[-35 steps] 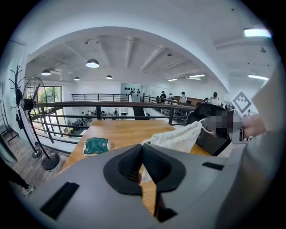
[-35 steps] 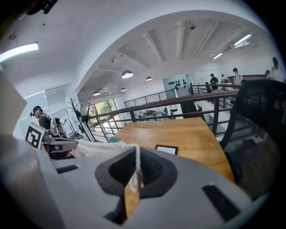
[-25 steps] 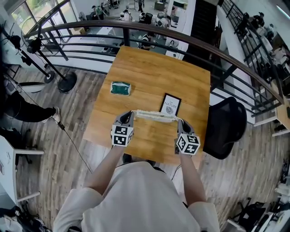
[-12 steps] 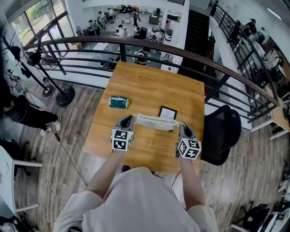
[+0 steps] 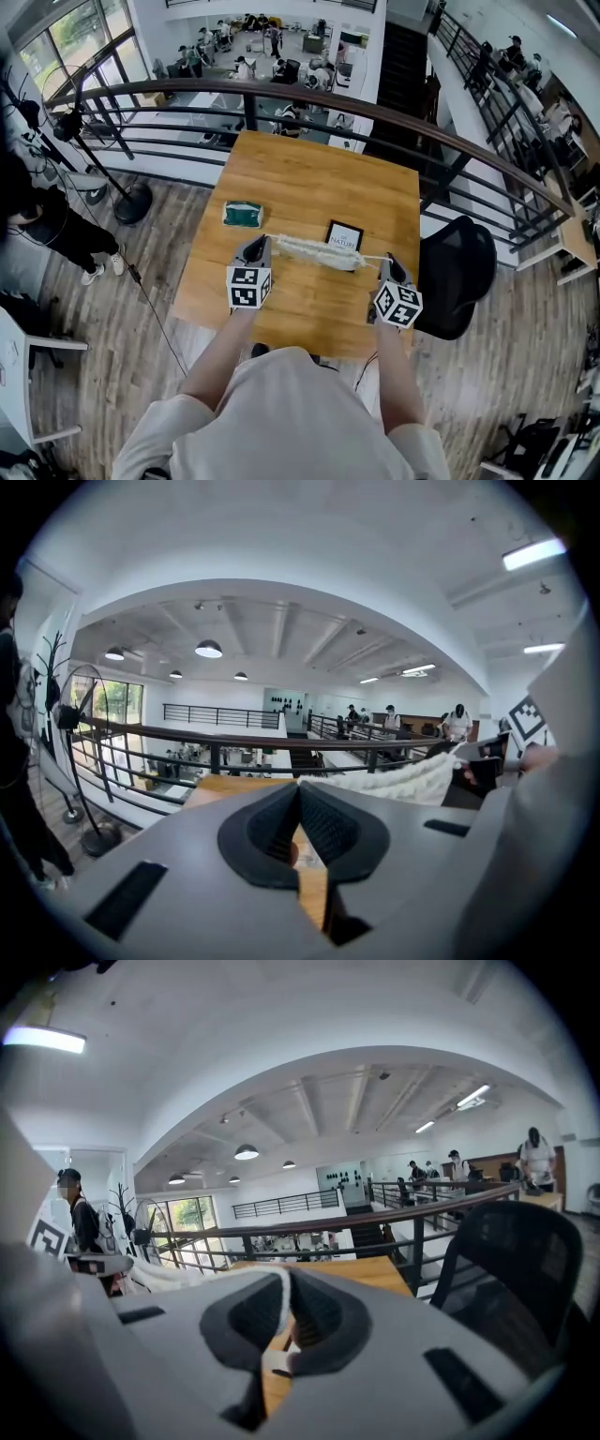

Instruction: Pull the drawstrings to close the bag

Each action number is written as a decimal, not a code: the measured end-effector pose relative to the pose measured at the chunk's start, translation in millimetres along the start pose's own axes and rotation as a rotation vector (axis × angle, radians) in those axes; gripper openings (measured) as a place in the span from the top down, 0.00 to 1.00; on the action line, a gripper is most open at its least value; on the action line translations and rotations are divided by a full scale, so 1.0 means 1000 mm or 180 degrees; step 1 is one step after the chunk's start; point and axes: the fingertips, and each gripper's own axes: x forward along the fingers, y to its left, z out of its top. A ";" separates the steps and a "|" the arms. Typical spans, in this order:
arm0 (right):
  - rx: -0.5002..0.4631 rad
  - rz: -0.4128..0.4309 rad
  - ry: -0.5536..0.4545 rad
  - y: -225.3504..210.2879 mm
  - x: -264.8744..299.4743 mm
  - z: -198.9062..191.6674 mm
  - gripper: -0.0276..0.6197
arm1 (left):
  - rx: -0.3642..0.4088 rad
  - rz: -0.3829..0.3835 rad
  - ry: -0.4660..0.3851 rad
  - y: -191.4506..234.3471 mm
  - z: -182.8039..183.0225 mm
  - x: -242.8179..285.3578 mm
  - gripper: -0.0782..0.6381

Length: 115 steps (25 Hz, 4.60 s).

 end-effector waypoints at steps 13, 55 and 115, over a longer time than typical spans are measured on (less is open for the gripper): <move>0.0029 -0.0178 0.0095 -0.028 -0.002 -0.009 0.96 | -0.0050 0.0097 0.0019 0.018 0.004 0.002 0.90; 0.0348 -0.0568 0.0071 -0.102 -0.021 -0.012 0.96 | -0.0576 0.0688 0.0090 0.098 -0.017 -0.027 0.90; -0.0695 -0.0372 -0.0210 -0.070 -0.035 0.027 0.95 | 0.0237 0.0390 -0.0289 0.073 0.034 -0.030 0.90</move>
